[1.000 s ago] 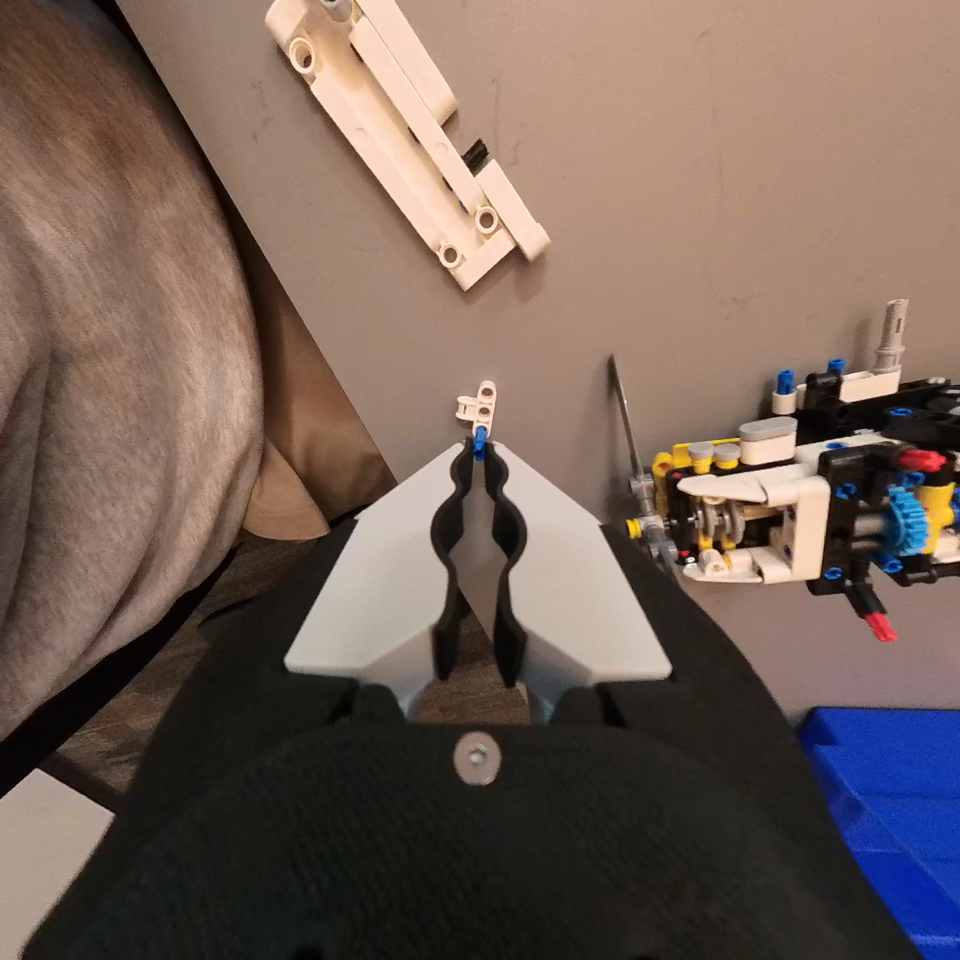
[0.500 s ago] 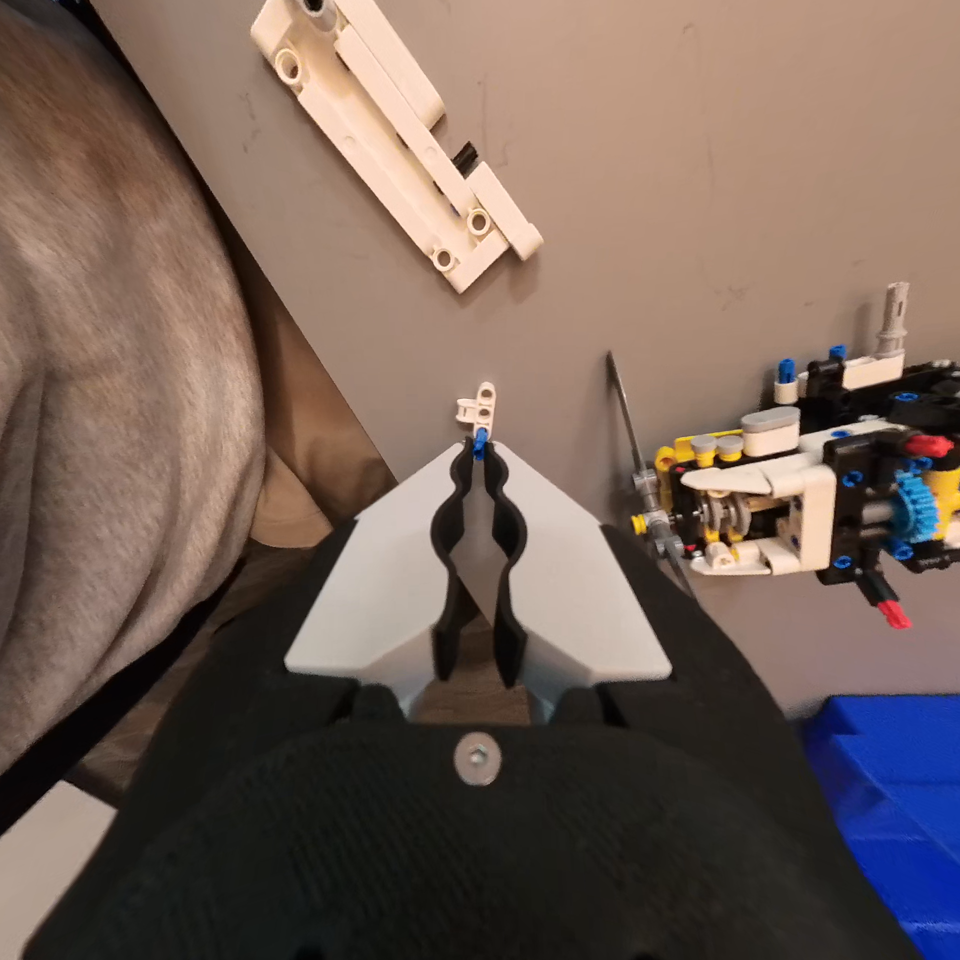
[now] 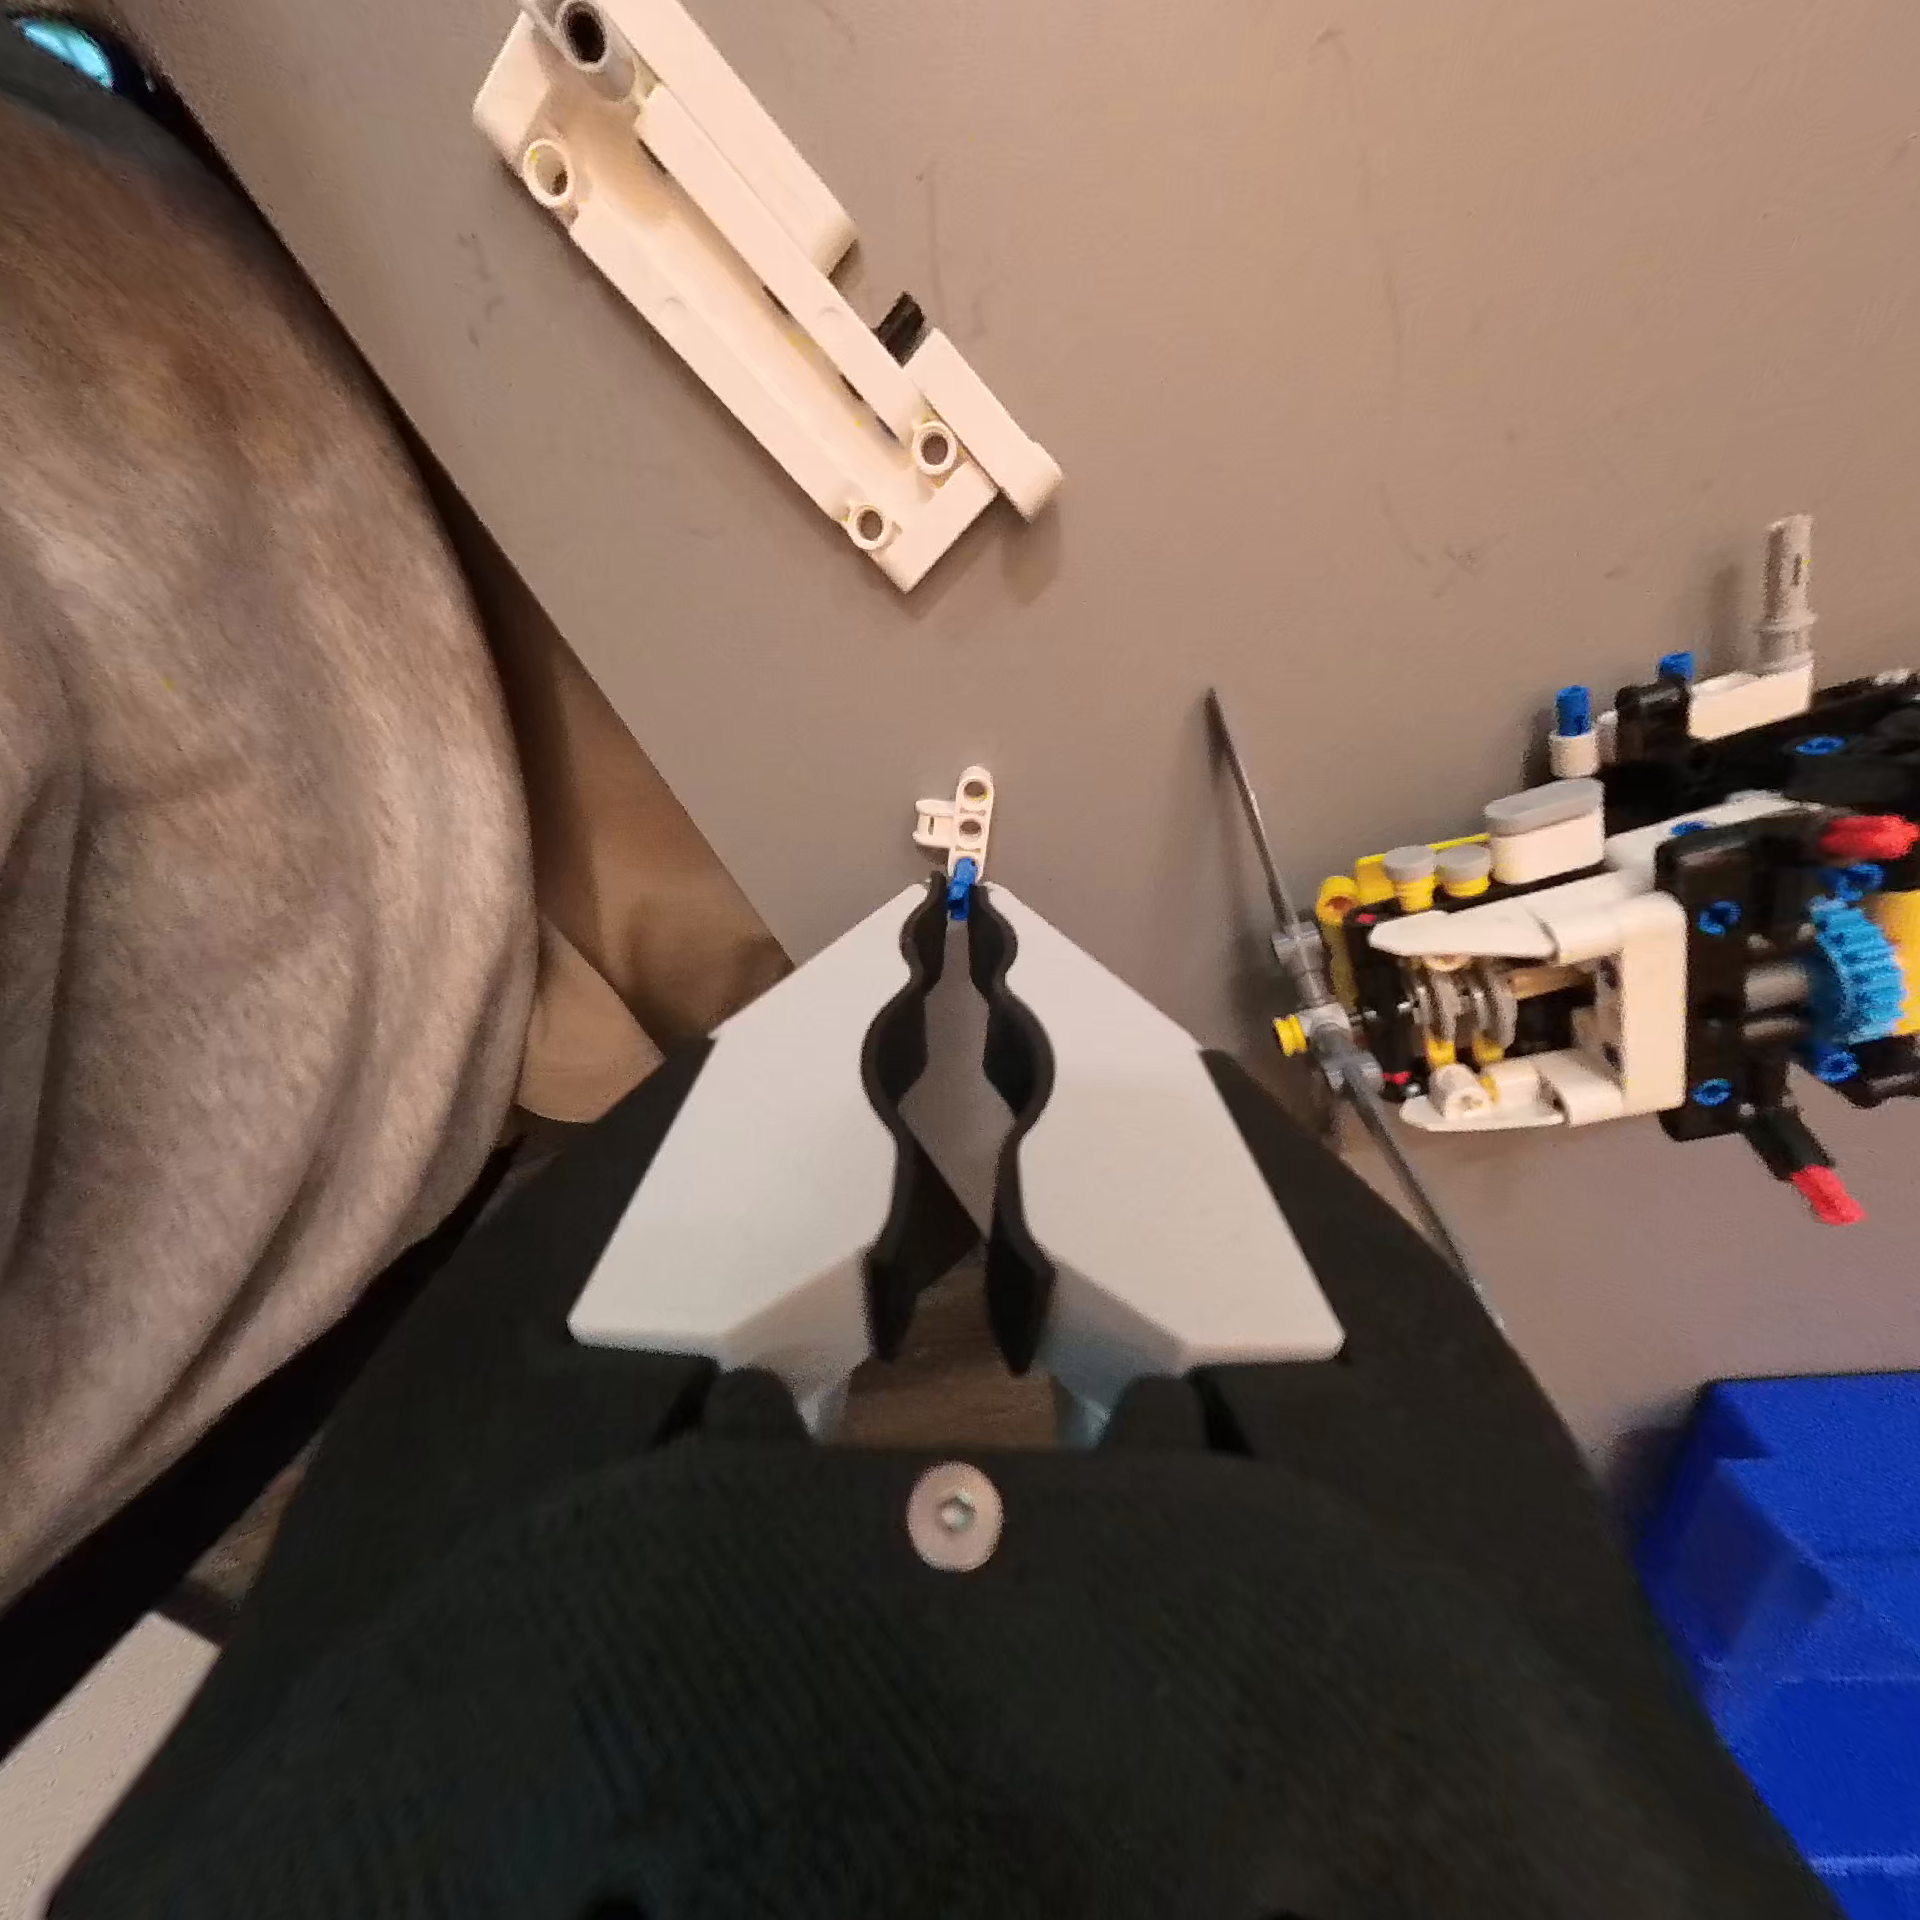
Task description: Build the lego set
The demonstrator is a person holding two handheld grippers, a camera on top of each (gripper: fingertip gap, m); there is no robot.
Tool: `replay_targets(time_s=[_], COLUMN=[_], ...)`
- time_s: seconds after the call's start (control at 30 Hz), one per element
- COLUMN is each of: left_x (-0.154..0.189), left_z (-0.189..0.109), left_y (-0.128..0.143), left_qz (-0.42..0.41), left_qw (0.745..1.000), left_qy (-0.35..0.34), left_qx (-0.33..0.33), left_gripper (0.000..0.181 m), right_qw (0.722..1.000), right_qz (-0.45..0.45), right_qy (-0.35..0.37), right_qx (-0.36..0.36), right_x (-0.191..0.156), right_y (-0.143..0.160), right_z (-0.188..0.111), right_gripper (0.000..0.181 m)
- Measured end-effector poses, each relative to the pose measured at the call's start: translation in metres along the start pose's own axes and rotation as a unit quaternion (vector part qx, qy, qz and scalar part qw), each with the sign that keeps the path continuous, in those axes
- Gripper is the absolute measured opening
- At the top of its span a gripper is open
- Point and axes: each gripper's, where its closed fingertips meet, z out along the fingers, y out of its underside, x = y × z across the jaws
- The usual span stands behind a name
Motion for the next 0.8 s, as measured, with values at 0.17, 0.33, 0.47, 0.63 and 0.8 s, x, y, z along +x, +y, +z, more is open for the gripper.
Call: replay_targets(time_s=[0.17,0.33,0.47,0.63,0.8], left_x=[-0.0002,-0.0003,-0.0004,-0.0004,-0.0004], left_z=[-0.0003,0.0000,-0.0001,0.0000,0.0003], left_y=[-0.0003,0.0002,-0.0001,0.0000,0.0006], left_qz=[0.000,0.002,0.001,0.001,0.003], left_qw=[1.000,1.000,1.000,1.000,1.000], left_qy=[-0.001,-0.002,-0.002,-0.002,-0.004], left_qx=[0.001,0.000,0.001,0.000,-0.001], left_gripper=[0.000,0.000,0.000,0.000,0.000], right_qw=[0.997,0.998,0.998,0.992,0.991], right_qz=[-0.081,-0.047,0.035,0.101,0.103], right_qy=[0.010,-0.003,-0.020,-0.033,-0.028], right_qx=[0.015,0.029,0.049,0.075,0.077], right_x=[-0.0013,-0.0002,0.0019,0.0047,0.0039], right_y=[0.0007,0.0011,0.0014,0.0034,0.0013], right_z=[0.0001,-0.0003,-0.0010,-0.0015,-0.0012], right_gripper=[0.003,0.003,0.003,0.003,0.003])
